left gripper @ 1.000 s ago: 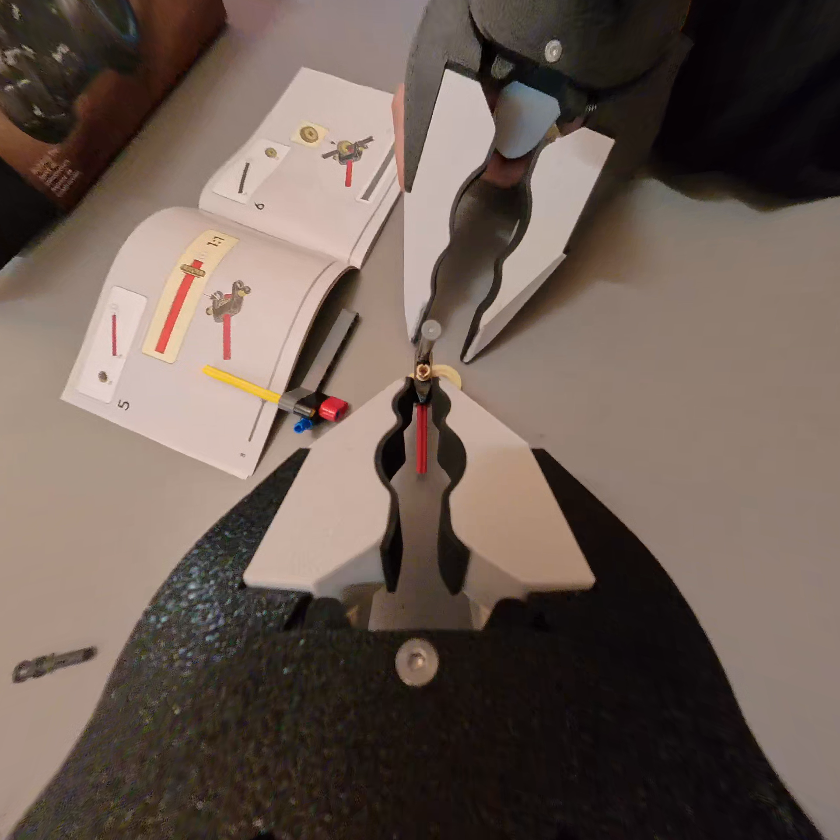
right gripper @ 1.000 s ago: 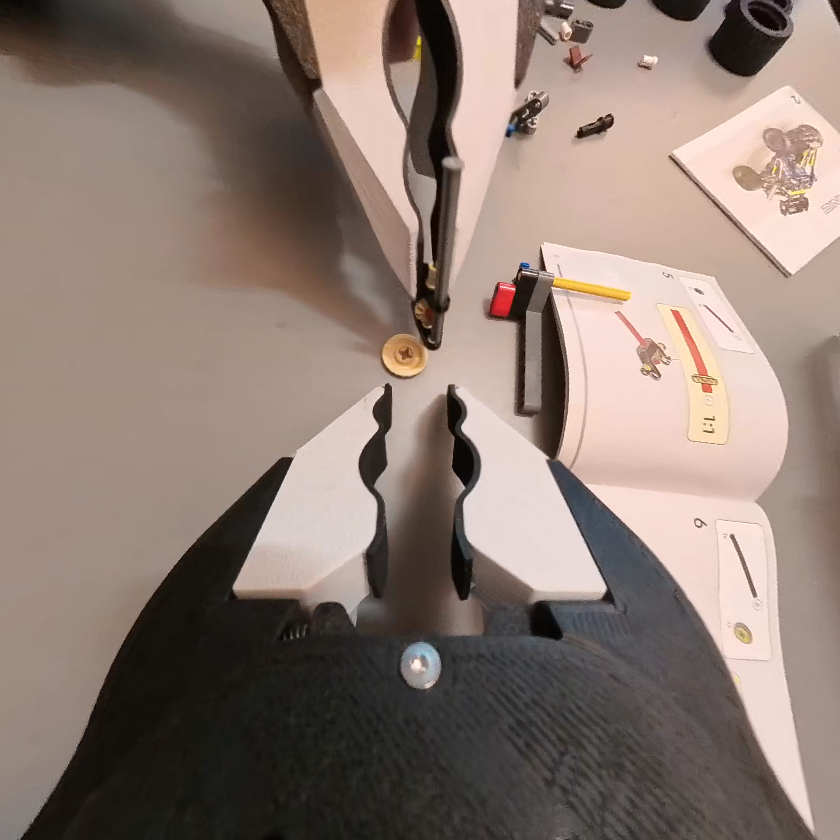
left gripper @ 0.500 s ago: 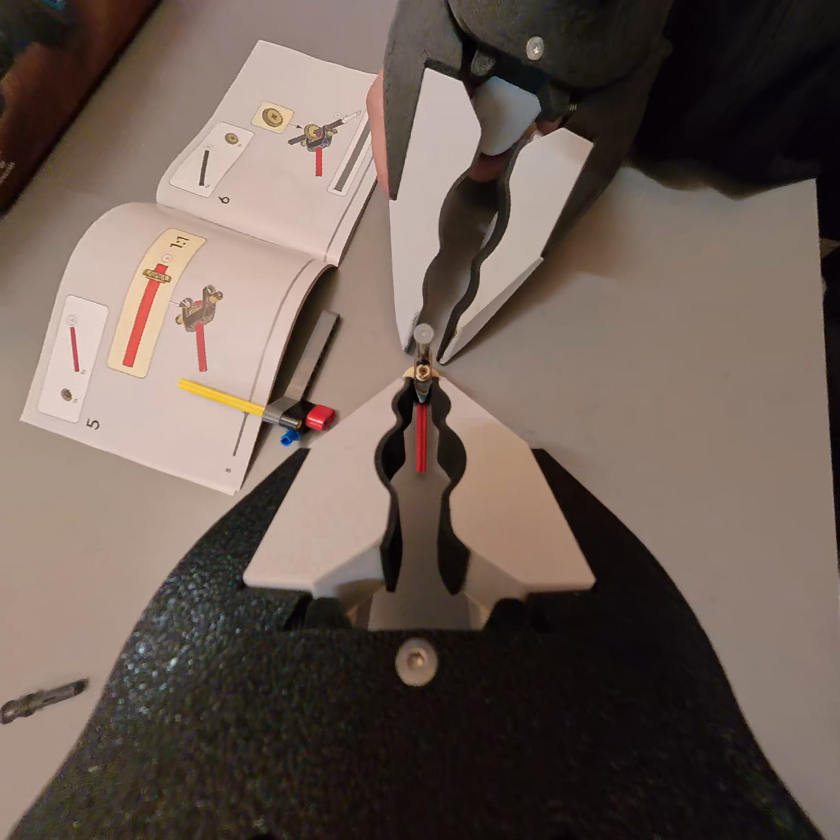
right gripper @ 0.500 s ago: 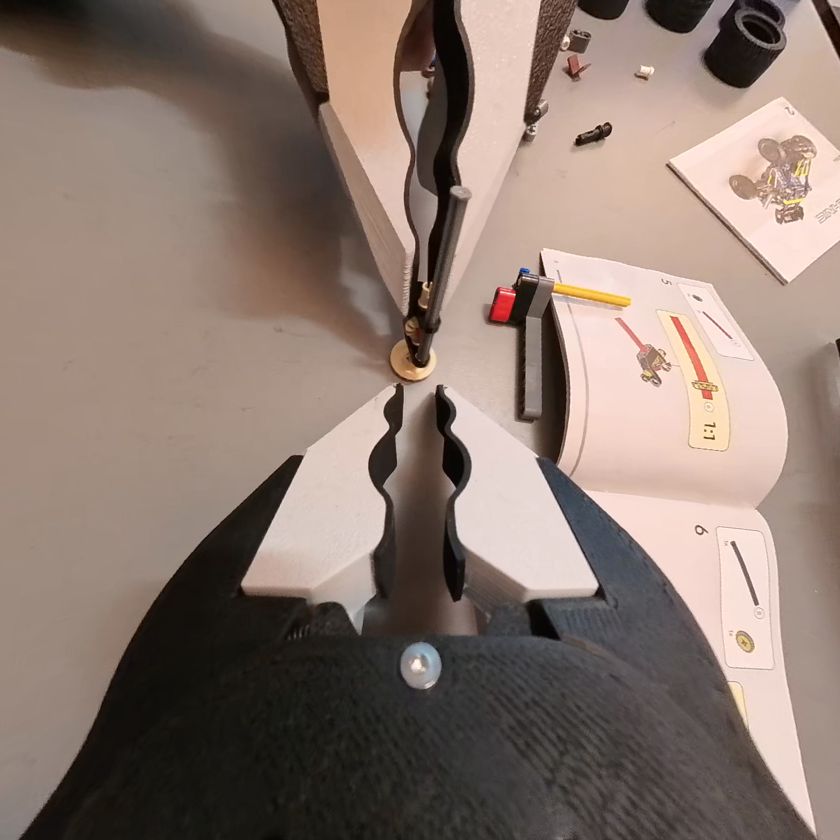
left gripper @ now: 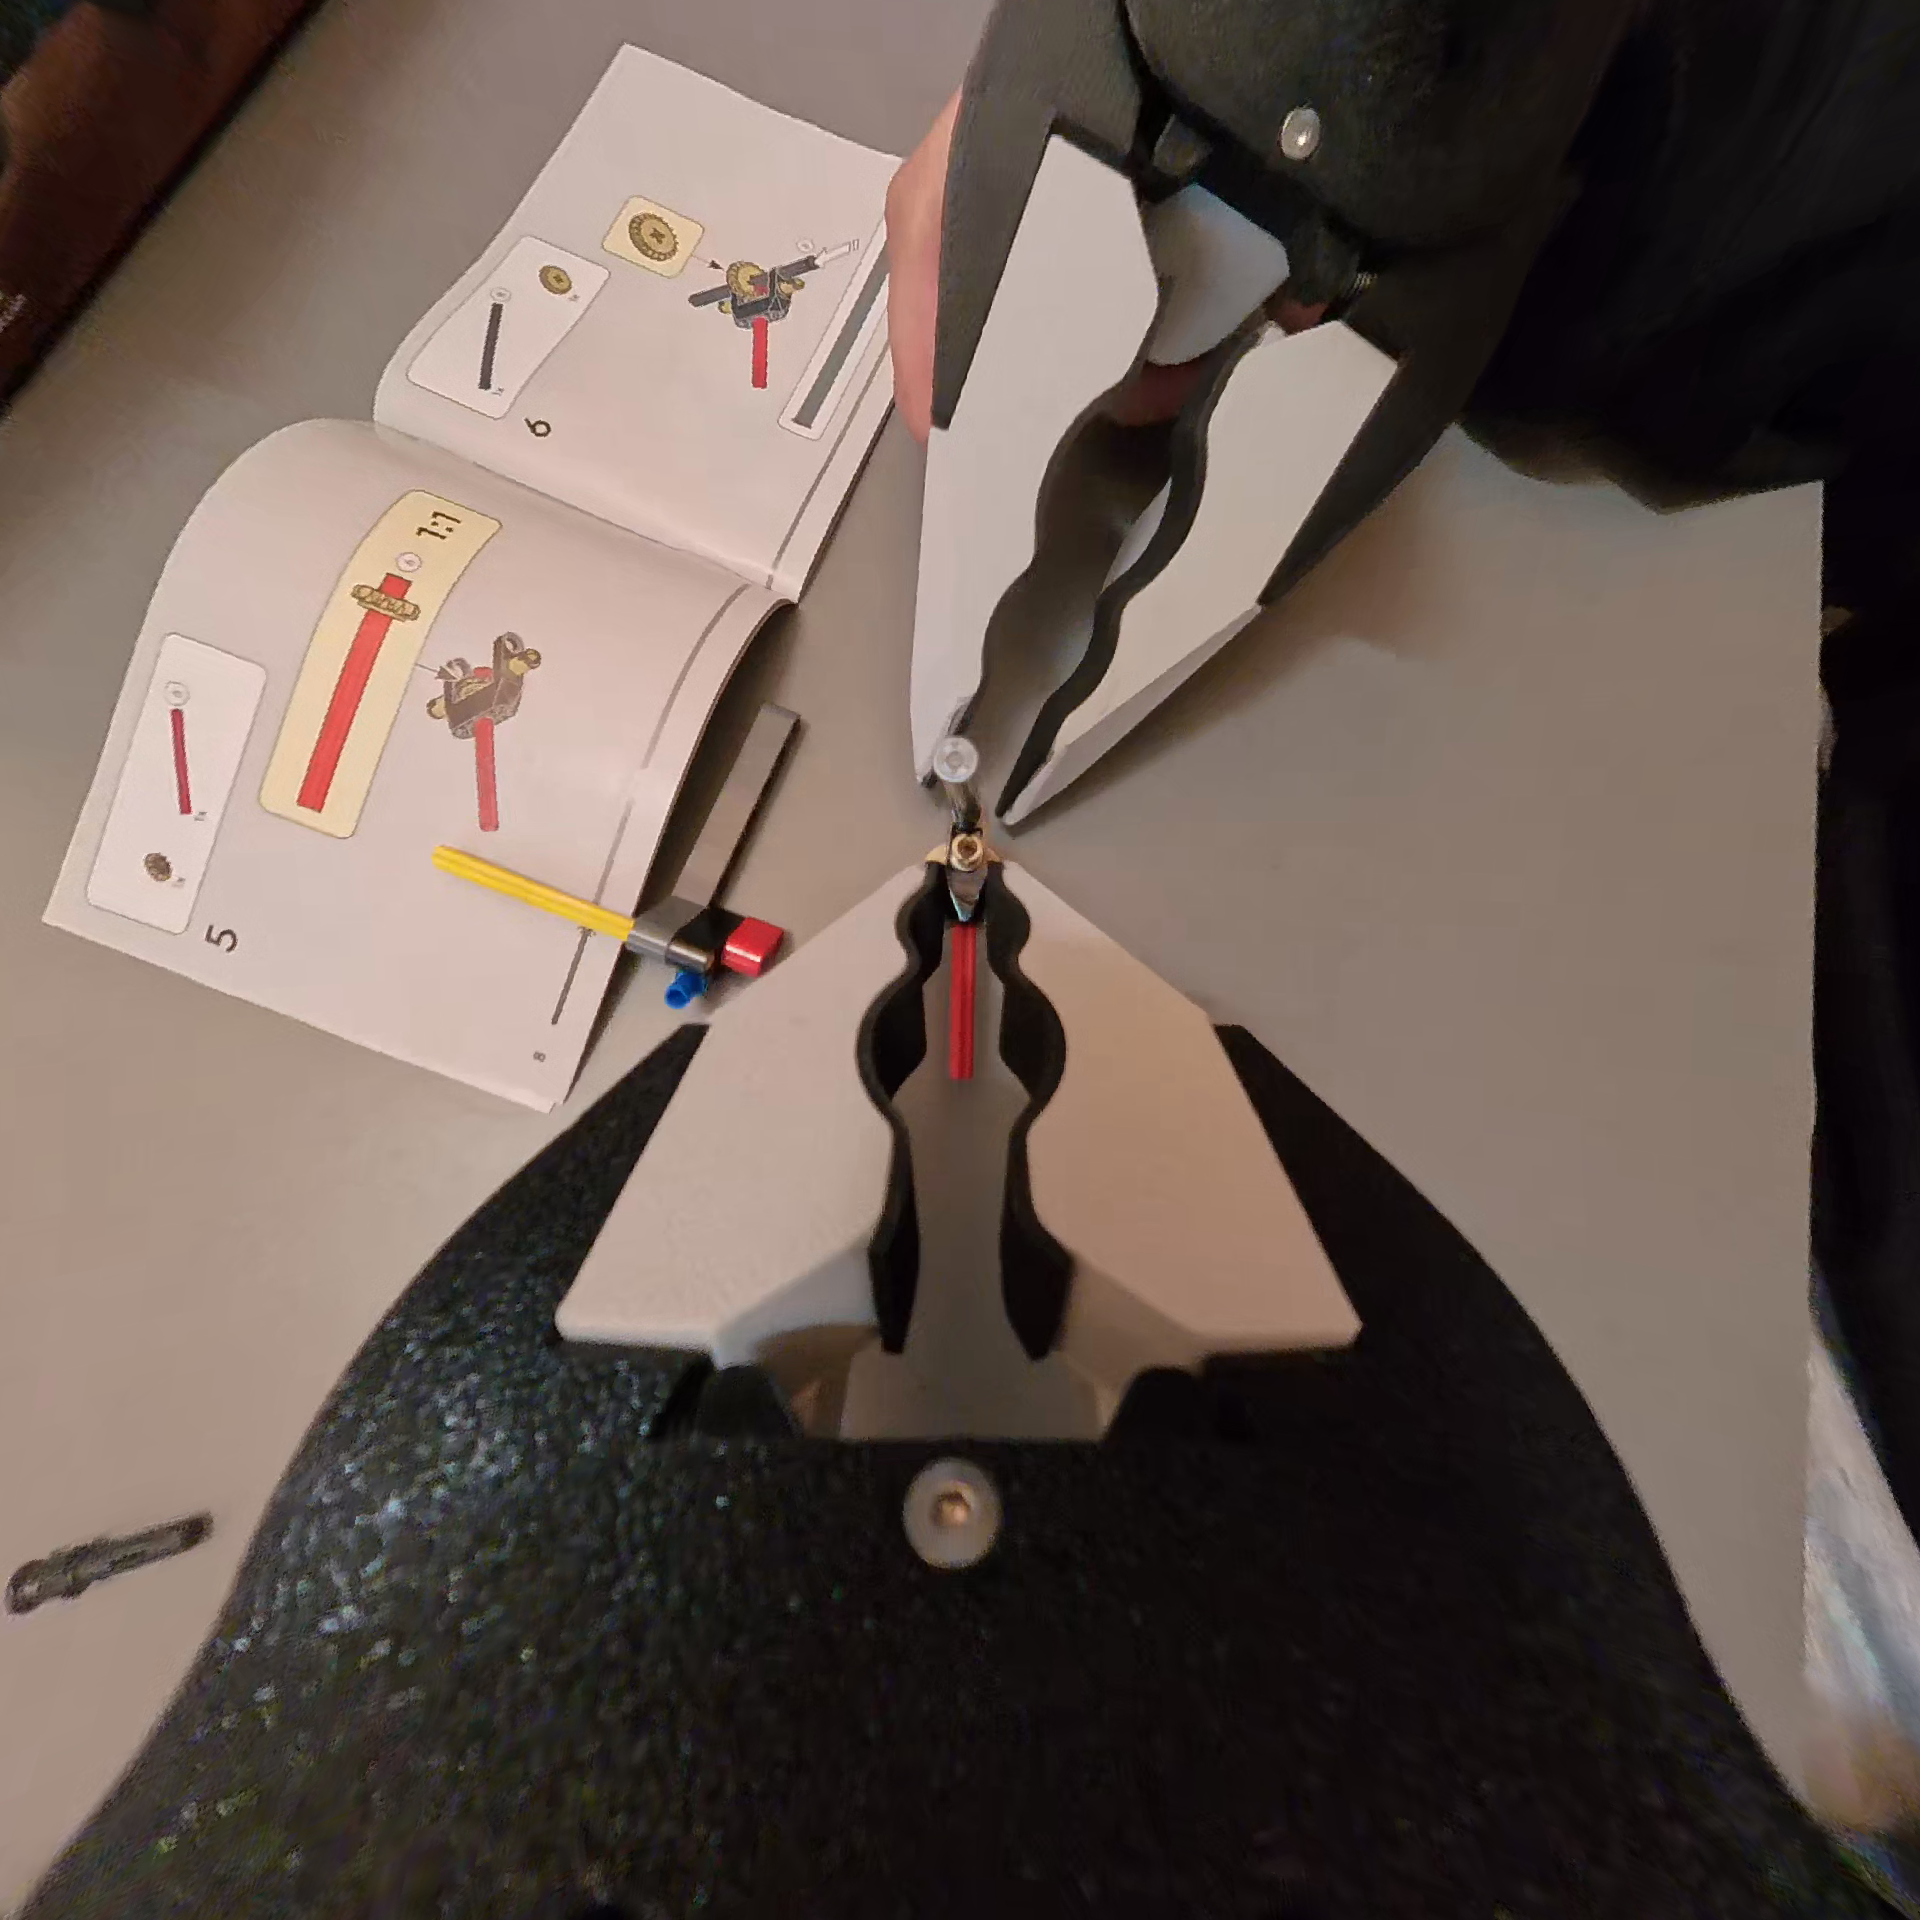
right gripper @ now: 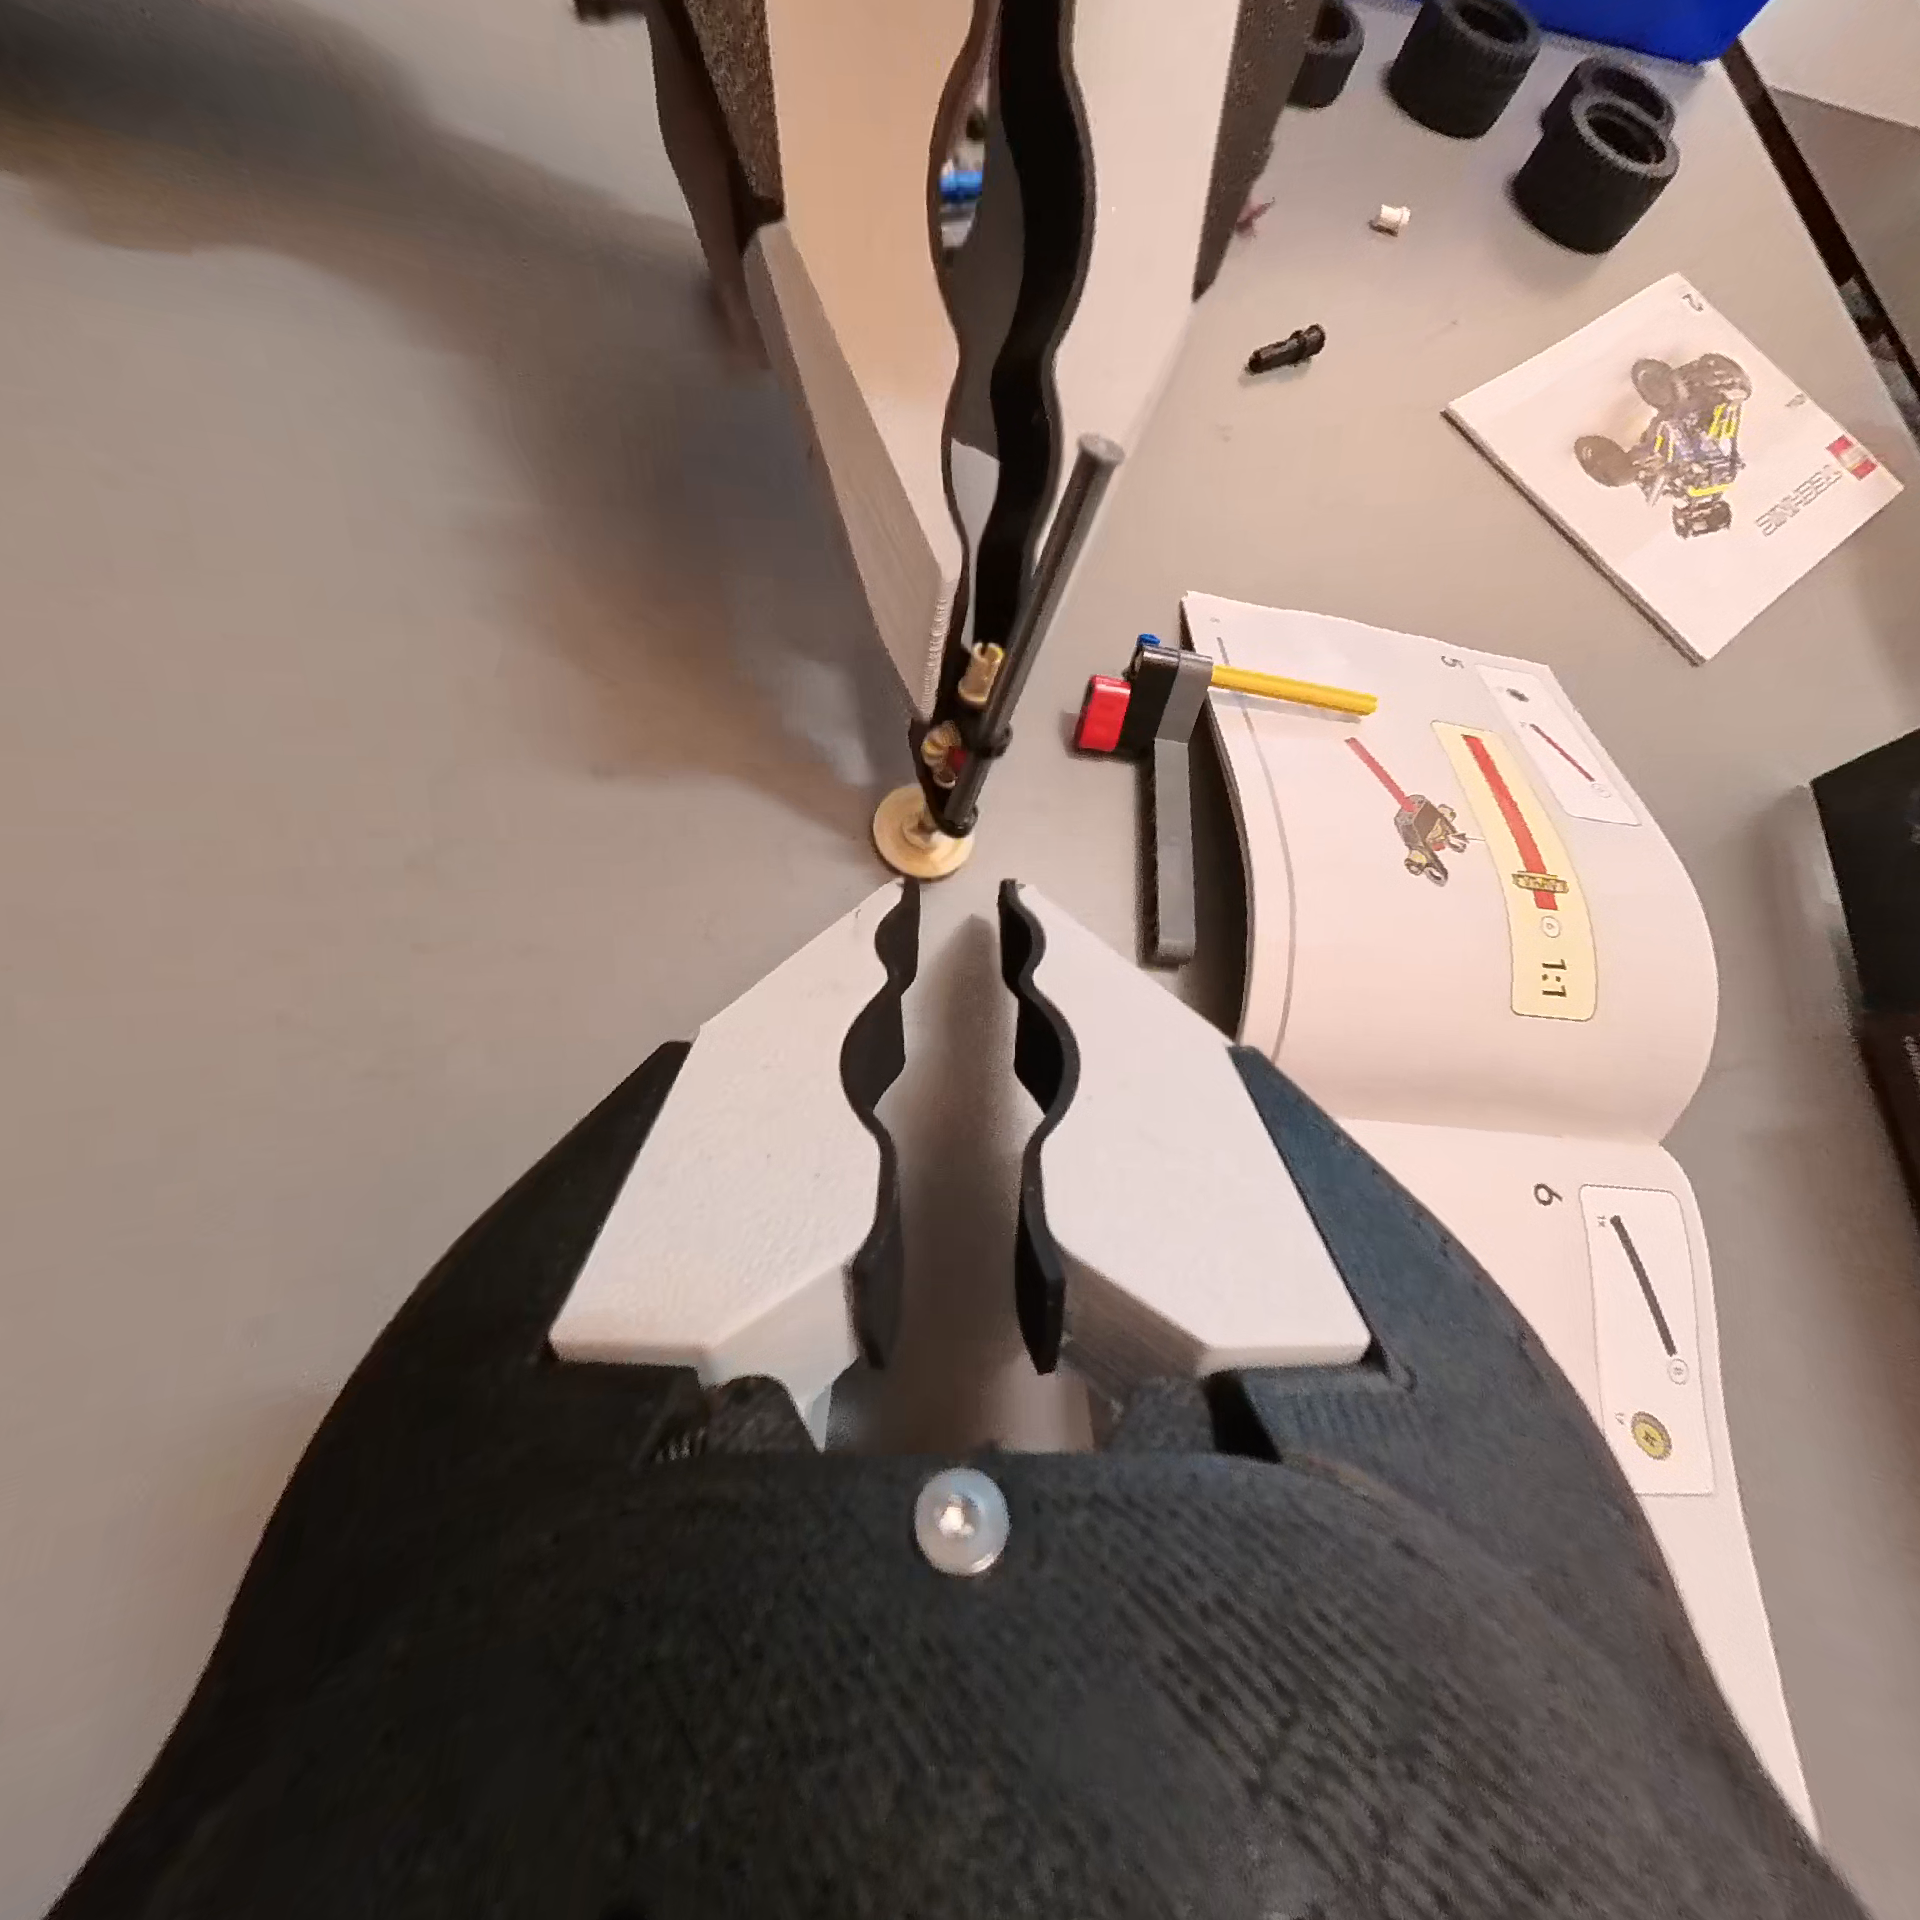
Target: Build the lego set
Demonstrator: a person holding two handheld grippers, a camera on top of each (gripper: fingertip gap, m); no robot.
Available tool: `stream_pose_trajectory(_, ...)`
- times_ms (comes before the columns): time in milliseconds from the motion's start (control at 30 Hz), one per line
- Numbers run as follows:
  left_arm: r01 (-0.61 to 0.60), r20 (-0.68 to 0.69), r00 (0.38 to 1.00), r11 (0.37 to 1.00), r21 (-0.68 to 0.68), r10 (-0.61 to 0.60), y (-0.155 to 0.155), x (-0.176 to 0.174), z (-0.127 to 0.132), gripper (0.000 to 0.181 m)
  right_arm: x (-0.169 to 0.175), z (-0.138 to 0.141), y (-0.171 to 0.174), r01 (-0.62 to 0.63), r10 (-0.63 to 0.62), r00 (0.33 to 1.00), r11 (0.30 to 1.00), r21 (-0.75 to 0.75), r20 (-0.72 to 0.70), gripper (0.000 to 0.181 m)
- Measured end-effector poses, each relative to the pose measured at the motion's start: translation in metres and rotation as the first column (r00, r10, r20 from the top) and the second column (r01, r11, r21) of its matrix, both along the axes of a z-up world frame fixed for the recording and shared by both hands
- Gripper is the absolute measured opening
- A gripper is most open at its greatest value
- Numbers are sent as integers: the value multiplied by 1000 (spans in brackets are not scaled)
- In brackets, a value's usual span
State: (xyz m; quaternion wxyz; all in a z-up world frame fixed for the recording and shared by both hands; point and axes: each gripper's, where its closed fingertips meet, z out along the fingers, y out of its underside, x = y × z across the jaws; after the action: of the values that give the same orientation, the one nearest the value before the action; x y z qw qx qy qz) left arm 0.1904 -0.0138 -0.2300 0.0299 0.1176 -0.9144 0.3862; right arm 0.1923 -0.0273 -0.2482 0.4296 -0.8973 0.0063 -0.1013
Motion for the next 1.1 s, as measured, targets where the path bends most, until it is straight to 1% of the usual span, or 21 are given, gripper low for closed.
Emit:
stream_pose_trajectory(133, -19, -11, 1000, 1000, 20, 19, 8, 0, 0, 5, 2, 9, 2, 7, -7, 1000, 999, 49, 2, 13)
stream_pose_trajectory(333, -13, 1, 1000, 996, 85, 13, 14, -1, 2, 5, 4, 13, 6, 13, -17, 999, 998, 65, 48, 10)
stream_pose_trajectory(400, -9, 2, 1000, 994, 110, 9, 13, 0, 1, 5, 7, 20, 8, 18, -25, 997, 995, 100, 71, 11)
stream_pose_trajectory(500, -4, 4, 1000, 992, 127, 4, 10, 1, 0, 5, 7, 38, 12, 11, -27, 996, 980, 196, 79, 12)
stream_pose_trajectory(567, 2, 6, 1000, 990, 142, -3, 10, 1, -1, 5, 6, 43, 14, 4, -20, 997, 976, 219, 69, 16)
stream_pose_trajectory(667, 10, -4, 1000, 988, 156, -10, 9, 0, -1, 5, 9, 48, 17, 14, -34, 996, 971, 238, 83, 15)
stream_pose_trajectory(767, 12, -26, 1000, 987, 160, -8, 9, -1, -1, 5, 6, 53, 21, 6, -23, 998, 963, 271, 63, 10)
stream_pose_trajectory(867, 21, -72, 997, 987, 162, -9, 10, -4, -2, 5, 5, 53, 24, 7, -20, 999, 961, 277, 47, 10)
stream_pose_trajectory(967, 23, -106, 994, 990, 136, -9, 11, -5, -1, 5, 3, 54, 24, -4, -9, 999, 957, 289, 41, 10)
stream_pose_trajectory(1100, 27, -131, 991, 995, 93, -15, 11, -7, 4, 5, 5, 55, 21, 12, -19, 1000, 954, 301, 19, 8)
